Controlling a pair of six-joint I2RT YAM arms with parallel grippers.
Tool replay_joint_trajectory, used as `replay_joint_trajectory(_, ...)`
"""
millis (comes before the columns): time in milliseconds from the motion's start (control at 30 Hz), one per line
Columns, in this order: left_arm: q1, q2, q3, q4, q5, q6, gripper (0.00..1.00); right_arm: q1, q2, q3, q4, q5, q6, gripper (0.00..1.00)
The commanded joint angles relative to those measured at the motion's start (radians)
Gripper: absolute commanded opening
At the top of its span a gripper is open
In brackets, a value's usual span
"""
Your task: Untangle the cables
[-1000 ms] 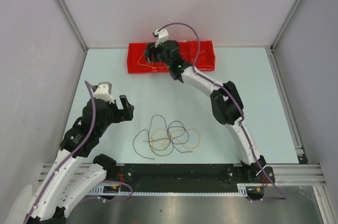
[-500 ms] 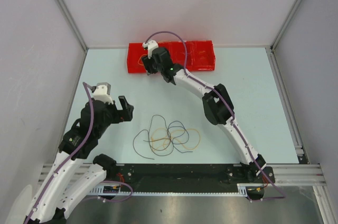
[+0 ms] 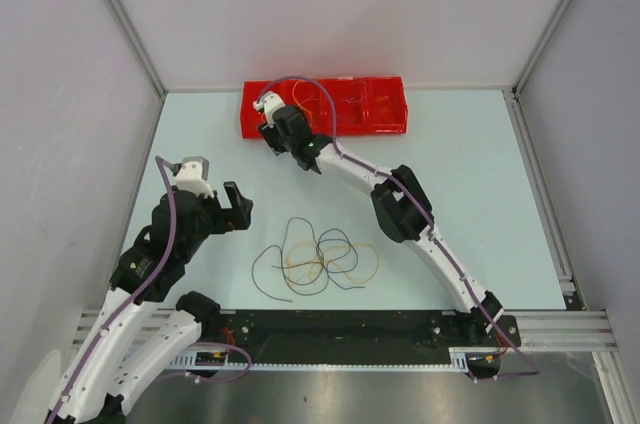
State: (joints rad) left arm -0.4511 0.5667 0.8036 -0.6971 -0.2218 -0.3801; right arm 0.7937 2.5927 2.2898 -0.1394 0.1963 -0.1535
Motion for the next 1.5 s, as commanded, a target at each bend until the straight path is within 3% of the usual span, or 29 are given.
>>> replay_joint_trajectory(0,0.009,-0.008,-0.006,0.03,0.018,0.023,1.0,0.018,0.01,0.054,0.105,0.101,-0.066,0.61)
replay_joint_trajectory(533,0.014,-0.002,-0.004,0.033,0.021,0.023,1.0,0.015,0.13,0.208,0.162,0.153,-0.129,0.58)
replay_joint_trajectory(633,0.015,-0.002,-0.006,0.033,0.021,0.023,1.0,0.004,0.127,0.206,0.169,0.147,-0.115,0.5)
replay_joint_trajectory(867,0.025,0.005,-0.004,0.034,0.027,0.026,1.0,0.002,0.11,0.165,0.195,0.146,-0.112,0.09)
replay_joint_trajectory(967,0.028,0.007,-0.006,0.036,0.03,0.026,1.0,0.001,0.095,0.134,0.208,0.146,-0.107,0.0)
replay_joint_trajectory(1400,0.032,0.004,-0.006,0.038,0.033,0.026,1.0,-0.033,0.004,0.071,0.199,0.065,-0.024,0.0)
replay_joint_trajectory(1467,0.032,0.004,-0.006,0.036,0.033,0.026,1.0,-0.025,-0.023,0.034,0.215,0.058,-0.037,0.04)
